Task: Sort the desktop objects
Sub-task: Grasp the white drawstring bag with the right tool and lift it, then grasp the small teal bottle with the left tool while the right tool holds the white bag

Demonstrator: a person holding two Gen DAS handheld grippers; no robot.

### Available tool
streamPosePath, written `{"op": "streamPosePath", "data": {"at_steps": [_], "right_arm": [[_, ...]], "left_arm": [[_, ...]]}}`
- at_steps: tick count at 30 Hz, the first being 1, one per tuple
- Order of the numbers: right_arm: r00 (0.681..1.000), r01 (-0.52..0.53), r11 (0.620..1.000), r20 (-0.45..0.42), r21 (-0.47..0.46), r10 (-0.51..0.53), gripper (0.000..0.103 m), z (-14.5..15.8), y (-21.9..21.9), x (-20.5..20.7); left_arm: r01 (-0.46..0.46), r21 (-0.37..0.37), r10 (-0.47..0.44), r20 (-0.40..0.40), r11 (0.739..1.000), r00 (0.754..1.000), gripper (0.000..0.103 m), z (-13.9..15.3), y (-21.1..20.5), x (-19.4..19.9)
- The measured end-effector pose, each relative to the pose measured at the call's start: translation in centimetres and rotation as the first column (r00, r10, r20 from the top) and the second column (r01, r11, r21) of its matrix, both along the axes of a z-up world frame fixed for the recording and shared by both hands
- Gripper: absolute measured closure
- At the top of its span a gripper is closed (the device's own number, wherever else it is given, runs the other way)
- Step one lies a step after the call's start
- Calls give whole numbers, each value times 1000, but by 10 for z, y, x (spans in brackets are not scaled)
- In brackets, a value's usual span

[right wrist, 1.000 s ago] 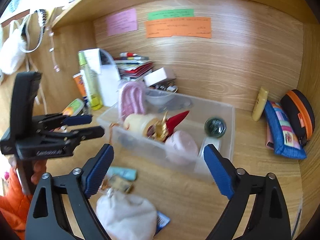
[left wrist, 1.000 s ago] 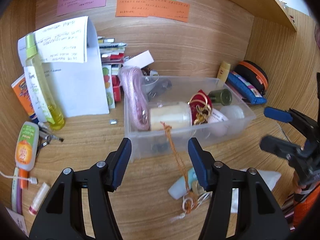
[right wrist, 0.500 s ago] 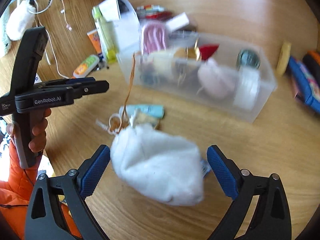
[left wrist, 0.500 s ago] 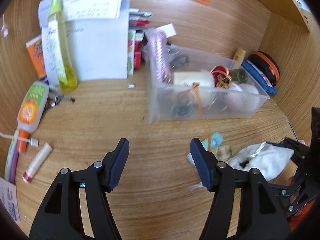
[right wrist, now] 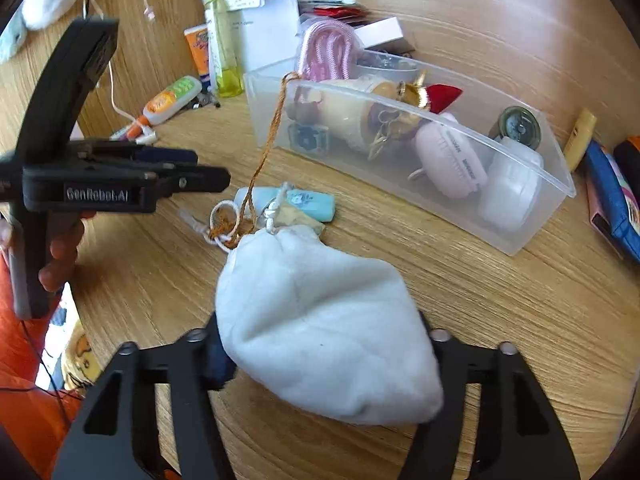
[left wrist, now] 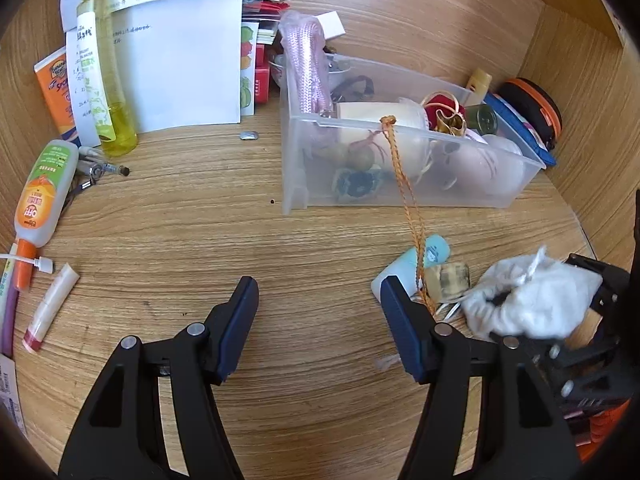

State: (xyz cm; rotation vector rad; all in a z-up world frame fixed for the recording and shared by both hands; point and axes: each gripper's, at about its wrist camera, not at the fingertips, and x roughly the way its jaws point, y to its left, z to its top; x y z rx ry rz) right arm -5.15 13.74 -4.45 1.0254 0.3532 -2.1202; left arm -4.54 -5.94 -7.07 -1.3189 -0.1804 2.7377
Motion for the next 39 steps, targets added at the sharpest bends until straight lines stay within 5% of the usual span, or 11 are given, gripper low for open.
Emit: {"op": "streamPosePath", "data": {"at_steps": [14, 25, 31, 39], "right_arm": [[993, 93, 984, -64, -152, -103, 62, 49, 39, -9], [990, 92, 972, -89, -215, -114, 62, 68, 42, -23], [990, 84, 971, -95, -222, -108, 62, 71, 38, -25], [987, 95, 967, -102, -235, -122, 62, 76, 39, -34]], "left_arm": [[71, -19, -71, 28, 997, 997, 40, -2, 13, -5], [184, -142, -172, 92, 973, 981, 40, -12, 50, -27], [210, -147, -195, 108, 967, 975, 40, -12, 67, -47], [199, -144, -190, 75, 969, 979, 79, -10, 73, -56]]}}
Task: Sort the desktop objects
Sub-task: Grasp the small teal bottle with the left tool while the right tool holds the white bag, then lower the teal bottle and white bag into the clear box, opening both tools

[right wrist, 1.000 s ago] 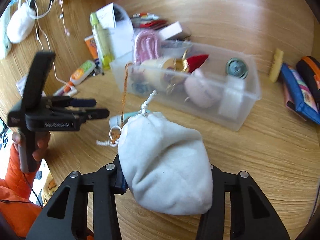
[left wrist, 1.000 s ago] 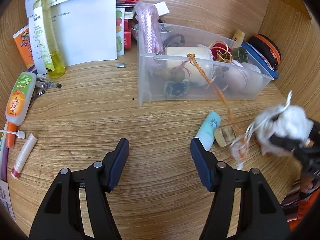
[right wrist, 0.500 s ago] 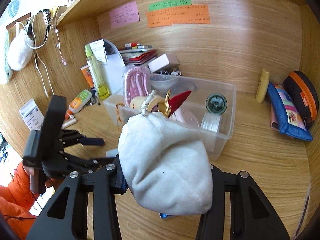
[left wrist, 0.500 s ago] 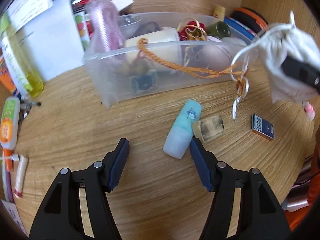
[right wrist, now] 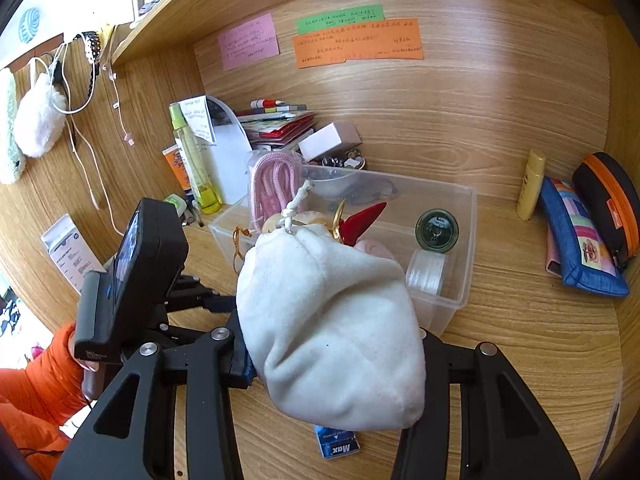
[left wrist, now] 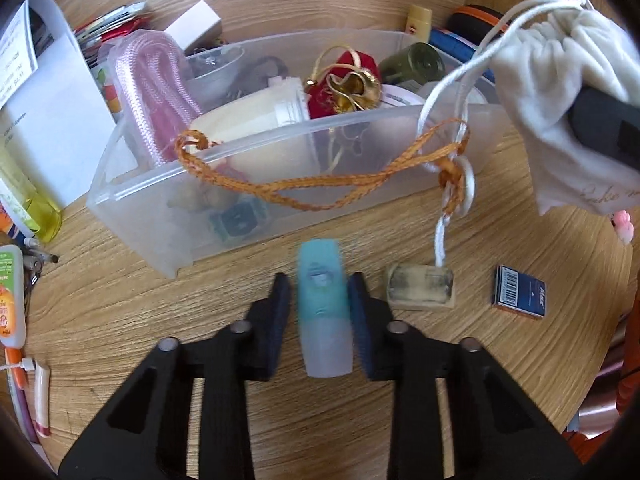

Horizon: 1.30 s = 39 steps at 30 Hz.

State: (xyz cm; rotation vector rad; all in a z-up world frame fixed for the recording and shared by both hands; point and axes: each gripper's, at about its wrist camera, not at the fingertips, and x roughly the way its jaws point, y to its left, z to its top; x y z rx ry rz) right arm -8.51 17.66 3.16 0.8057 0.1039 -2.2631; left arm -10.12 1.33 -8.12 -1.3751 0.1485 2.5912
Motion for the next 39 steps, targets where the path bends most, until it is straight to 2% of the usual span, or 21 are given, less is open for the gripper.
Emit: {"op": "streamPosePath", "data": {"at_steps": [4, 11, 16, 21, 33, 39], "right_arm": [[1000, 2, 1000, -22, -15, -2, 62, 8, -3, -5], [998, 16, 999, -59, -41, -18, 62, 23, -10, -19], [996, 25, 999, -80, -40, -28, 62, 30, -17, -30], [996, 39, 999, -84, -34, -42, 62, 35, -25, -45], [995, 87, 996, -44, -30, -88, 62, 34, -34, -90], [995, 101, 995, 5, -16, -101, 62, 19, -39, -113]], "left_arm": [[-26, 37, 26, 0, 999, 1000, 78, 1, -11, 5], [-80, 85, 85, -51, 993, 995, 78, 18, -38, 24], [-107, 121, 119, -97, 987, 988, 78, 41, -61, 37], [-104, 133, 127, -169, 986, 977, 79, 71, -59, 38], [-74, 145, 113, -278, 987, 954, 79, 113, -39, -7], [-83, 150, 122, -278, 985, 953, 78, 122, -36, -34]]}}
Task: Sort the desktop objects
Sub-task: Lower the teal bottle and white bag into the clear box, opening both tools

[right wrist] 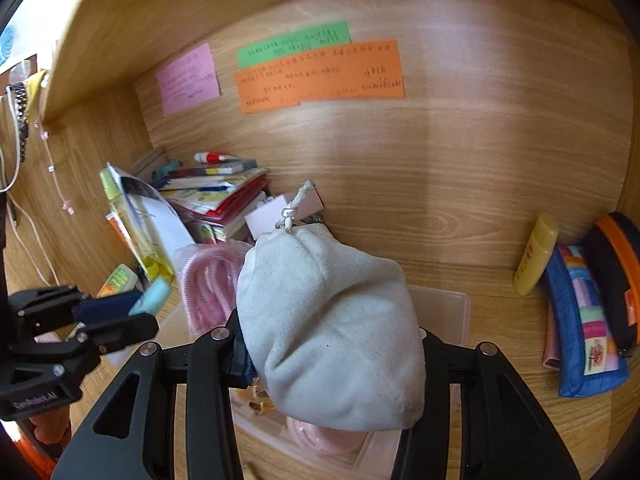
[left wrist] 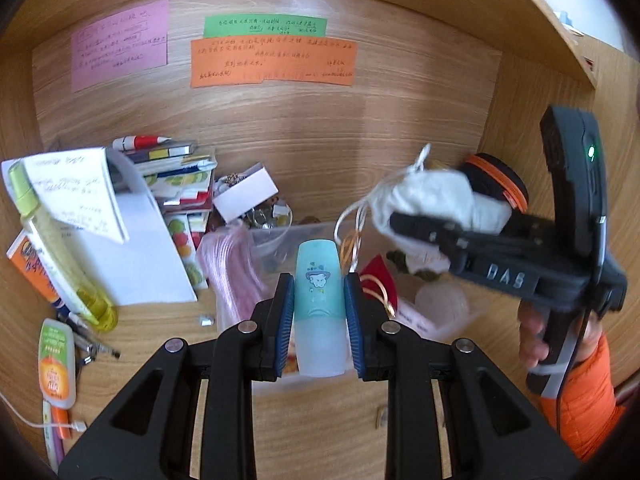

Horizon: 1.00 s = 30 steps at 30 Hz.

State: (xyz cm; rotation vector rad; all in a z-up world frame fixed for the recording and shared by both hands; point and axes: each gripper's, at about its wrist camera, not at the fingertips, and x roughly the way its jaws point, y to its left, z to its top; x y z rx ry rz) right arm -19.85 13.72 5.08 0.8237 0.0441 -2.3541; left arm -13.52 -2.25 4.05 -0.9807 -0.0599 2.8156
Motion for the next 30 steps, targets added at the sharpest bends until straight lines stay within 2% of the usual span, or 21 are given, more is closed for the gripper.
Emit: {"op": "streamPosePath", "data": {"at_steps": [3, 7, 14, 20, 26, 30], "right_arm": [[998, 9, 1000, 65, 1, -9, 62, -15, -3, -12], [995, -7, 1000, 99, 22, 5, 62, -30, -10, -17], [999, 23, 993, 33, 119, -27, 59, -40, -24, -13], [1000, 26, 985, 10, 168, -28, 58, -45, -29, -14], [999, 46, 968, -28, 247, -40, 52, -54, -41, -11], [999, 28, 965, -33, 261, -20, 34, -54, -44, -5]], "left_arm": [[-6, -2, 7, 20, 1000, 1000, 78, -5, 0, -17], [-7, 11, 6, 64, 1000, 998, 79, -16, 3, -43], [-44, 7, 43, 132, 999, 990, 79, -42, 1, -75], [-54, 8, 52, 162, 999, 985, 79, -54, -3, -80], [-53, -10, 53, 163, 999, 985, 79, -57, -1, -79], [-51, -11, 53, 159, 999, 986, 78, -58, -1, -77]]}}
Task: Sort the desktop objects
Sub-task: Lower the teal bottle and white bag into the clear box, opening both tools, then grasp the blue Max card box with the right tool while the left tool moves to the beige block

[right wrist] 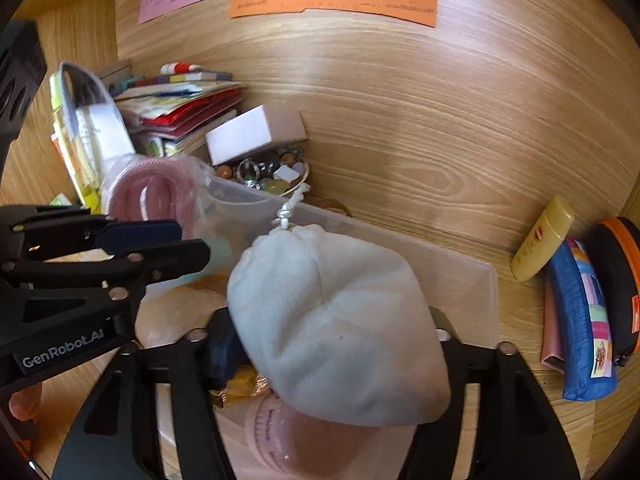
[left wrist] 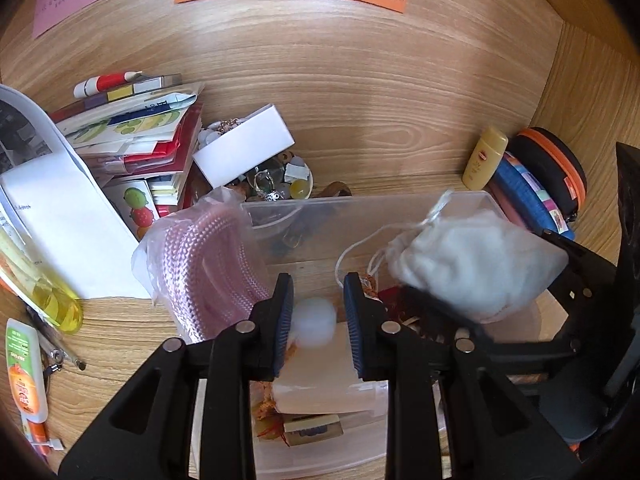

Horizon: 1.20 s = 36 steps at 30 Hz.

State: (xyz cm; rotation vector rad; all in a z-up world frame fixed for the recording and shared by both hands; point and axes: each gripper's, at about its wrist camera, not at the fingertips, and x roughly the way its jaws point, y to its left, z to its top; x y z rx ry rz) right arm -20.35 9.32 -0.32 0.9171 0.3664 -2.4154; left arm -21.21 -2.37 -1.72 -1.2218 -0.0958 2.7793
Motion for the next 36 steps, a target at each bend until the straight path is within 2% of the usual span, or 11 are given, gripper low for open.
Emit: {"op": "streamPosePath", "data": {"at_steps": [7, 13, 15, 17, 20, 22, 24, 27, 36], "right_arm": [[996, -29, 1000, -80, -4, 29, 28, 13, -2, 17], [997, -24, 999, -72, -33, 22, 27, 20, 5, 18], [997, -20, 999, -71, -40, 17, 27, 23, 7, 19], [998, -17, 999, -67, -49, 14, 27, 26, 8, 19], [999, -28, 996, -46, -79, 25, 27, 31, 11, 21], [999, -38, 994, -39, -100, 35, 27, 37, 13, 25], [998, -41, 993, -55, -108, 36, 20, 43, 16, 32], [995, -61, 991, -91, -120, 50, 17, 52, 21, 46], [981, -114, 991, -167, -66, 102, 13, 56, 30, 97]], "left_arm": [[11, 9, -11, -35, 1000, 999, 78, 10, 1, 9], [7, 0, -7, -105, 1000, 994, 66, 29, -2, 25], [9, 10, -8, -131, 1000, 991, 56, 37, -3, 31], [3, 8, -2, -165, 1000, 986, 51, 46, -4, 38], [1, -2, -2, -196, 1000, 981, 48, 56, -6, 47], [-4, -11, 2, -217, 1000, 976, 43, 61, -6, 53], [-11, -22, 5, -238, 1000, 971, 38, 65, -6, 60], [-21, -41, 9, -264, 999, 964, 34, 71, -7, 70], [-12, -58, -3, -251, 998, 968, 33, 65, -8, 91]]}}
